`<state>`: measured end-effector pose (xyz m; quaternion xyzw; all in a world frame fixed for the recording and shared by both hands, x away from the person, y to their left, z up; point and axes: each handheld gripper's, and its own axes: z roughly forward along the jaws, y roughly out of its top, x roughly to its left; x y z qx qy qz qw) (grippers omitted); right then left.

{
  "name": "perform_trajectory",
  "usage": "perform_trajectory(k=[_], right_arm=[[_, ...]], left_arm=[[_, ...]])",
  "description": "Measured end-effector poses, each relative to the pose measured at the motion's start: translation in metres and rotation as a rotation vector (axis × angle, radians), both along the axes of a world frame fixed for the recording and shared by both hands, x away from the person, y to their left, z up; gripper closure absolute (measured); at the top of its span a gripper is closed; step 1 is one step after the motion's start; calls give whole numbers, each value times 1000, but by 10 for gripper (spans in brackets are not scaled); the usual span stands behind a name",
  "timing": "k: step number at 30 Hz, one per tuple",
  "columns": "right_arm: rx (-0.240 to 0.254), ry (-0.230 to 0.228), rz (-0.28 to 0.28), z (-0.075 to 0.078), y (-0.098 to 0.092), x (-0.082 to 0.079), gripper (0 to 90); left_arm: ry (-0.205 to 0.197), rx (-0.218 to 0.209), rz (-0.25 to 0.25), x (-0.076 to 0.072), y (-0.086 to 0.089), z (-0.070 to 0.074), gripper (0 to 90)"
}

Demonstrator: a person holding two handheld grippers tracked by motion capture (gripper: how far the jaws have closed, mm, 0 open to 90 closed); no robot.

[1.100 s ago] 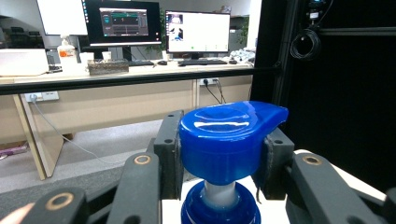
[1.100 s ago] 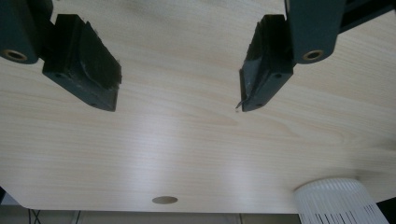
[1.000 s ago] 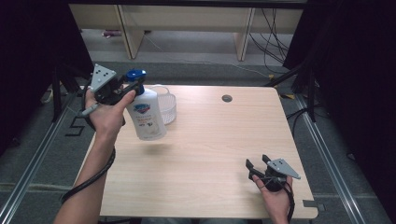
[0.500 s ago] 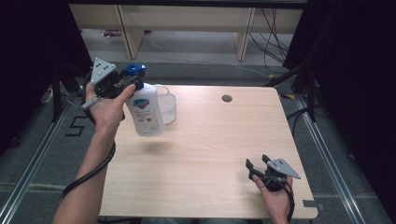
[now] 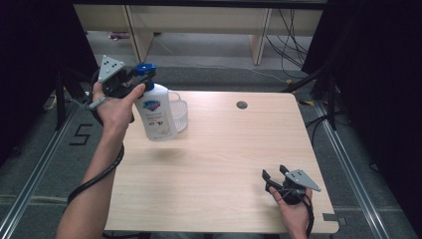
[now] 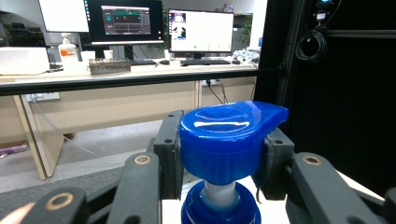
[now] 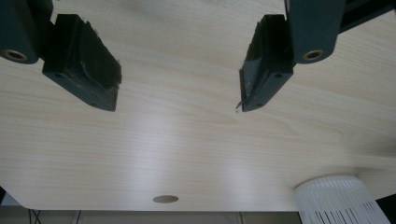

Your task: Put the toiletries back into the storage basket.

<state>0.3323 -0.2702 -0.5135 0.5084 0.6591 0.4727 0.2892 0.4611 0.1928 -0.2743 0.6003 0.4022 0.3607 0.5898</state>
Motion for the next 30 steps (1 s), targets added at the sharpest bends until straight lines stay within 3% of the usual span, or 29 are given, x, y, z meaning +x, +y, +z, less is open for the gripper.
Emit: perform_trajectory(k=[4,8,9,12,14,15,16,18,19,20,21,24,28,30], right_arm=[[-23,-21,-6,0,0,0,302],[-19,-15,-4,0,0,0,302],[4,6,-2,0,1,-1,302],[-17,-13,-7,0,-1,0,302],[-22,0,-5,1,-1,-1,302],[7,24,-18,1,2,-3,302],[4,-7,-12,0,1,-1,302],[-19,-19,-4,0,0,0,303],[9,0,-15,0,2,-1,303],[-15,5,-8,1,0,-2,303],[20,32,-19,1,2,-3,303],[3,15,-18,1,1,-2,303],[16,29,-15,1,1,-3,303],[-18,-4,-8,1,-2,-1,303]], left_arm=[[-4,2,1,2,1,3,594],[-2,5,0,4,1,6,594],[-3,3,1,5,1,6,594],[-4,5,1,7,0,9,594],[-5,5,-2,9,0,10,594],[16,-9,9,8,-1,10,595],[19,-12,9,9,-2,10,594],[18,-11,9,11,-3,11,594],[18,-8,10,12,-3,12,594],[18,-8,9,13,-4,12,595],[19,-9,9,14,-4,13,594],[7,3,9,17,-4,15,594],[10,5,10,20,-6,17,594],[12,2,11,22,-6,18,594]])
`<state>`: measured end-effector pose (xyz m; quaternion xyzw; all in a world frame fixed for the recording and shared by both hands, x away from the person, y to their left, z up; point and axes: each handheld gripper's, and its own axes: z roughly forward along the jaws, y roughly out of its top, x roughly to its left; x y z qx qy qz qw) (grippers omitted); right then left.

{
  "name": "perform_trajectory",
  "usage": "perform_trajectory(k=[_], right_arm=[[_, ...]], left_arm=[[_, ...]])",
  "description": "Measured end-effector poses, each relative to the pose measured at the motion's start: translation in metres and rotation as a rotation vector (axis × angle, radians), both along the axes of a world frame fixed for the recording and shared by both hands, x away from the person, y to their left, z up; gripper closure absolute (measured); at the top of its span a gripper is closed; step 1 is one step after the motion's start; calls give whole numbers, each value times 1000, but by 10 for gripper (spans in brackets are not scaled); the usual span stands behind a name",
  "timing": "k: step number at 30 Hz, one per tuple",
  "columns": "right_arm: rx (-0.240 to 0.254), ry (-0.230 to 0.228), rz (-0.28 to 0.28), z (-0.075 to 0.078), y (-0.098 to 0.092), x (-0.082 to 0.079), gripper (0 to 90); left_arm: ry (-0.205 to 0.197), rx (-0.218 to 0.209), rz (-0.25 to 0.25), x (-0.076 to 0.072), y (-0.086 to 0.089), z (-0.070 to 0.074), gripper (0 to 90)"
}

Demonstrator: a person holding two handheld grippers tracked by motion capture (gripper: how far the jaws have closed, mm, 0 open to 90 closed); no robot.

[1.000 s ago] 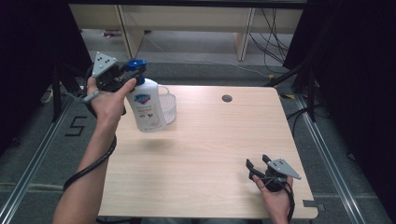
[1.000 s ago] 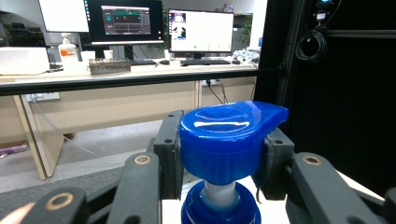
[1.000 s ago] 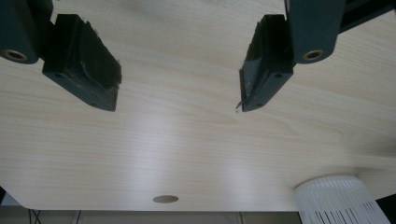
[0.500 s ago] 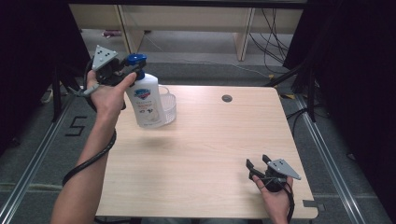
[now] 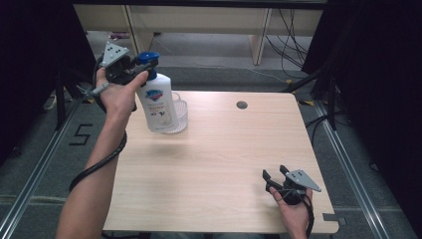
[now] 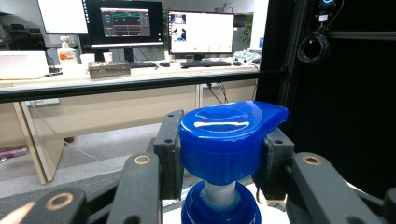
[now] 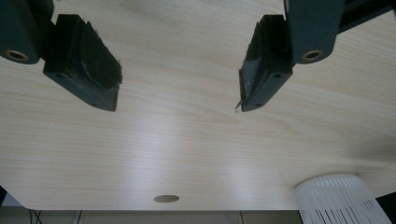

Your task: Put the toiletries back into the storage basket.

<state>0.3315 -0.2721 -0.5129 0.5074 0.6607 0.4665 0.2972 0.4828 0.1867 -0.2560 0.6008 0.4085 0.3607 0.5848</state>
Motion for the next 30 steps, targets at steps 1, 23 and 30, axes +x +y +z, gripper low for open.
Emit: perform_trajectory(k=[1,23,30], right_arm=[[4,-2,1,0,0,0,303],[1,8,-8,0,-1,0,303],[1,8,-8,0,-1,0,303]], left_arm=[[-2,0,3,1,0,0,594],[-3,1,6,12,0,9,595],[-6,1,16,17,-3,10,595]])
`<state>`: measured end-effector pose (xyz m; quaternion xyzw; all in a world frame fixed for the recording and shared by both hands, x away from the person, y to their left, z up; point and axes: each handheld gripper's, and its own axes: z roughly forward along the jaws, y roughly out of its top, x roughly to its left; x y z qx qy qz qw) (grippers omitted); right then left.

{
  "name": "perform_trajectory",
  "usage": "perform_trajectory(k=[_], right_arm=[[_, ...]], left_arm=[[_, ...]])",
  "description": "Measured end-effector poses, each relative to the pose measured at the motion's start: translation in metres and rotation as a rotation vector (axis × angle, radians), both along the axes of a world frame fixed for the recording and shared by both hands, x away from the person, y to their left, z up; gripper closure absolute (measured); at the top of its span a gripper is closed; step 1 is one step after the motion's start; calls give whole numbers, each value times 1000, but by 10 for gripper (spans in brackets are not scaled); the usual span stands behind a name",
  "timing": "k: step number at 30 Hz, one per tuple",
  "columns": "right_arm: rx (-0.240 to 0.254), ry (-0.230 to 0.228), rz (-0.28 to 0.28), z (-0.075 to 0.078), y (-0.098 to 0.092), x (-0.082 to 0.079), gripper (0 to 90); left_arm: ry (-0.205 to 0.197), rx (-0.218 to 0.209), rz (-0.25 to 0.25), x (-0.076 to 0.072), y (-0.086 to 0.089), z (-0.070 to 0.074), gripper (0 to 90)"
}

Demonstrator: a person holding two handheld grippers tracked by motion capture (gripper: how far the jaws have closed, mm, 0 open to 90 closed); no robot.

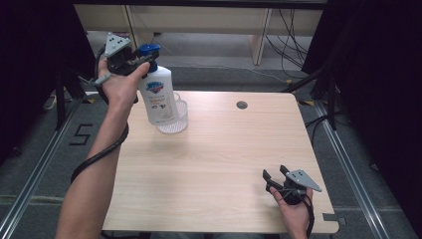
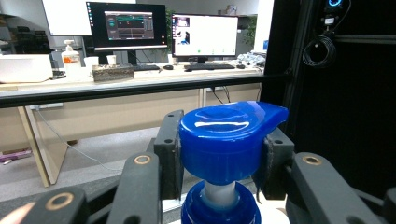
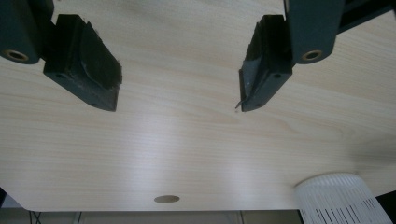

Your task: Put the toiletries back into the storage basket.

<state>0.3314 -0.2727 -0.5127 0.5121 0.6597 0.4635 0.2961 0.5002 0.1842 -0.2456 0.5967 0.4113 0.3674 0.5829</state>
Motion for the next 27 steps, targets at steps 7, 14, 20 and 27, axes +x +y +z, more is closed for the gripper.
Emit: perform_trajectory(k=[7,14,20,27], right_arm=[[14,9,4,0,1,0,304],[11,5,10,0,0,1,304],[9,6,7,0,0,0,304],[7,6,10,0,-1,0,304]], left_arm=[[-3,-4,2,6,-1,3,594],[-10,-12,22,12,-1,3,594],[-13,-6,33,18,-1,2,595],[-12,-2,43,24,-2,3,595]])
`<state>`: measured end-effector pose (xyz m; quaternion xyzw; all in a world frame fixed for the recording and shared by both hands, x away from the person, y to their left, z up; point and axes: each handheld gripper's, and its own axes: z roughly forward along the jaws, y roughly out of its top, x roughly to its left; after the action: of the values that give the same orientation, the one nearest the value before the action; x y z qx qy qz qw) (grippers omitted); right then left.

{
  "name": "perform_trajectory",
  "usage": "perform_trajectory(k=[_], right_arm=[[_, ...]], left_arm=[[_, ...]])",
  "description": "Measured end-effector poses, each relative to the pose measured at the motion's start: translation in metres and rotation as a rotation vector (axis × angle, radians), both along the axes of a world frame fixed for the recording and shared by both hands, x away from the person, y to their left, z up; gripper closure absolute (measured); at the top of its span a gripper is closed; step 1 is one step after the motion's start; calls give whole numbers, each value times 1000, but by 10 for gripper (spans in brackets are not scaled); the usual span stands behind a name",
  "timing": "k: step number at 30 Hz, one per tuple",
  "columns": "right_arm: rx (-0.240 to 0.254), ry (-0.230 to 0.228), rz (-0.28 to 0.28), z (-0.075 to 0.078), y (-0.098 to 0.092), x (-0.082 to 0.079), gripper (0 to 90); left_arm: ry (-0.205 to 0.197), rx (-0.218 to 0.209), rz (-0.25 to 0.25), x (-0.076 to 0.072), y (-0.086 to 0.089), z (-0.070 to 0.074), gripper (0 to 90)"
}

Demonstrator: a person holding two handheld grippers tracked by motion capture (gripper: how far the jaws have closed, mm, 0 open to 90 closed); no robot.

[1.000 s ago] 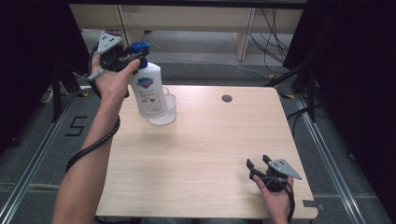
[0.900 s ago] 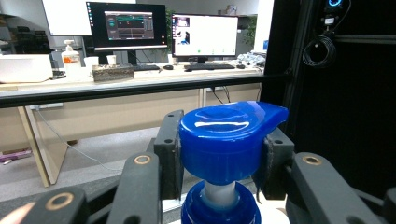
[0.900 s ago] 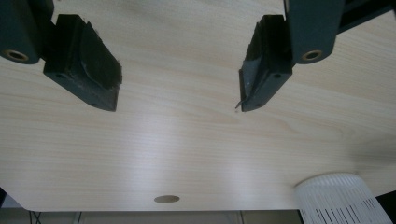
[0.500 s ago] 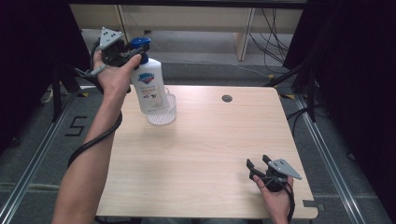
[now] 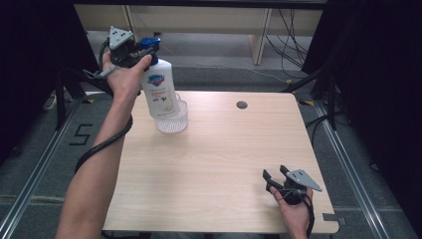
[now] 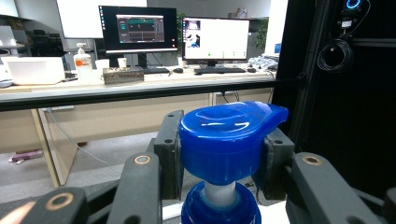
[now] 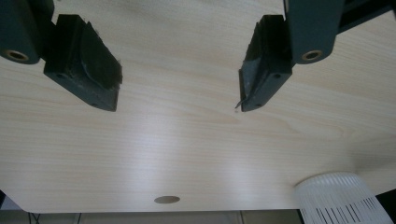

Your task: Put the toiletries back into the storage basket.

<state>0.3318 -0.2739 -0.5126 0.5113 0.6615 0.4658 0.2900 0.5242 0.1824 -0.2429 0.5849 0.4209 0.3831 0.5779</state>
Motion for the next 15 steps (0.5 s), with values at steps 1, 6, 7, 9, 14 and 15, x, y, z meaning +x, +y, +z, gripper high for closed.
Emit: perform_trajectory(k=[1,6,7,9,14,15], right_arm=[[-18,-18,-10,-1,0,1,304],[22,12,1,0,1,0,304],[20,9,0,0,1,0,305],[22,11,0,0,1,0,304],[16,5,-12,-1,1,1,304],[8,-2,-12,-1,0,1,304]], left_arm=[[-3,0,1,1,-1,0,595],[-1,3,4,7,0,1,594],[-1,2,8,8,0,1,595],[1,6,6,10,0,1,594],[6,16,9,15,0,0,594],[6,16,10,16,0,0,594]])
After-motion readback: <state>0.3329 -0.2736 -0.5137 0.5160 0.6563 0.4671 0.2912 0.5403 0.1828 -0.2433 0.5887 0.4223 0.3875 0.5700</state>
